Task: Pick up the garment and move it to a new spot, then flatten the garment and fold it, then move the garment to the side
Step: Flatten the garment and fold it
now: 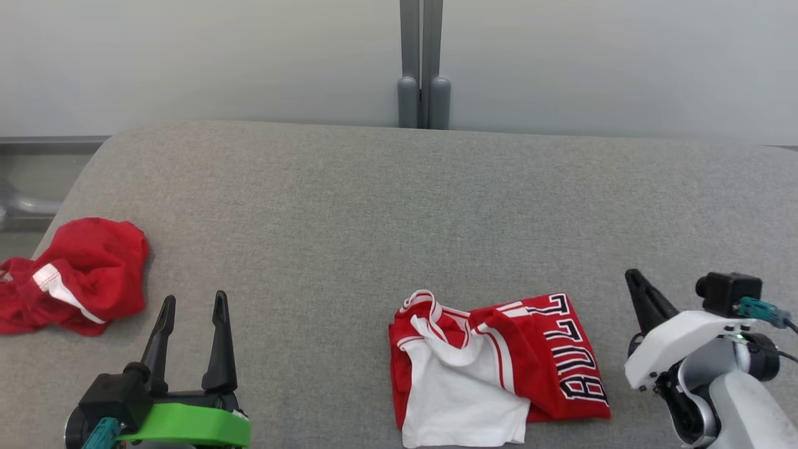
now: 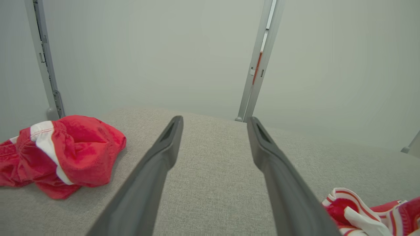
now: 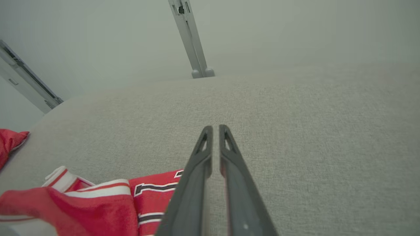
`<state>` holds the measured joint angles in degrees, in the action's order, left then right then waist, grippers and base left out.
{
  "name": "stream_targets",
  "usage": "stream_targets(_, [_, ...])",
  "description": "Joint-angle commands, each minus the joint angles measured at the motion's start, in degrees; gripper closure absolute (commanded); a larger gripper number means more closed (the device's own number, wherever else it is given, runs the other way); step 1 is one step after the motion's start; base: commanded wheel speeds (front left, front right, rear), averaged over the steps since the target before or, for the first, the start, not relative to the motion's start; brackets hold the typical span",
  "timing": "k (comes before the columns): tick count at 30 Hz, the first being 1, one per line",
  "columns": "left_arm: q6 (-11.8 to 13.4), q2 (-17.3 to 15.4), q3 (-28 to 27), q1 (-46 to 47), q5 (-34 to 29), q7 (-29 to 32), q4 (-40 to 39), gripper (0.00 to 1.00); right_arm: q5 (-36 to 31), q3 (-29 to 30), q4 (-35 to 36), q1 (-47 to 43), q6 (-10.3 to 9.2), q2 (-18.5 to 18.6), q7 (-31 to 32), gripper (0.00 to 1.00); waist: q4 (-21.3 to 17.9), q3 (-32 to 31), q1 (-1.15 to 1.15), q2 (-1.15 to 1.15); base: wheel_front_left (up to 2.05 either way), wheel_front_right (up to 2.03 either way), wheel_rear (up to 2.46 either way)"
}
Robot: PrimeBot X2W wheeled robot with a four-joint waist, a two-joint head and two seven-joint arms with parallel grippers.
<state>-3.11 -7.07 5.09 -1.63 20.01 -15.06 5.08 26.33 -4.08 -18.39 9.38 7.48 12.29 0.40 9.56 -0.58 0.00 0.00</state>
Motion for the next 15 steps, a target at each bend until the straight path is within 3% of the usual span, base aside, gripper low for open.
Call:
stream_targets(1, [-0.53, 0.2, -0.12, 0.6, -0.83, -0.13, 0.01, 0.0, -0.21, -0.98, -1.66, 1.34, 0.01, -0.06, 0.83, 1.0, 1.62, 0.5, 0.0, 0.0, 0.0, 0.0, 0.0])
stream_targets(8, [-1.24, 1.03, 0.26, 1.28, -1.13, -0.13, 0.92, 0.0, 2.3, -7.56, -10.8, 3.65, 0.01, -1.94, 4.27, 1.0, 5.22, 1.02, 0.0, 0.0, 0.0, 0.0, 0.0])
stream_targets(15, [-1.7, 1.71, 0.02, 1.27, -1.43, -0.13, 1.59, 0.0, 5.61, -16.4, -11.53, 3.01, 0.01, -3.9, 2.8, 1.0, 7.67, 0.98, 0.0, 0.0, 0.0, 0.0, 0.0])
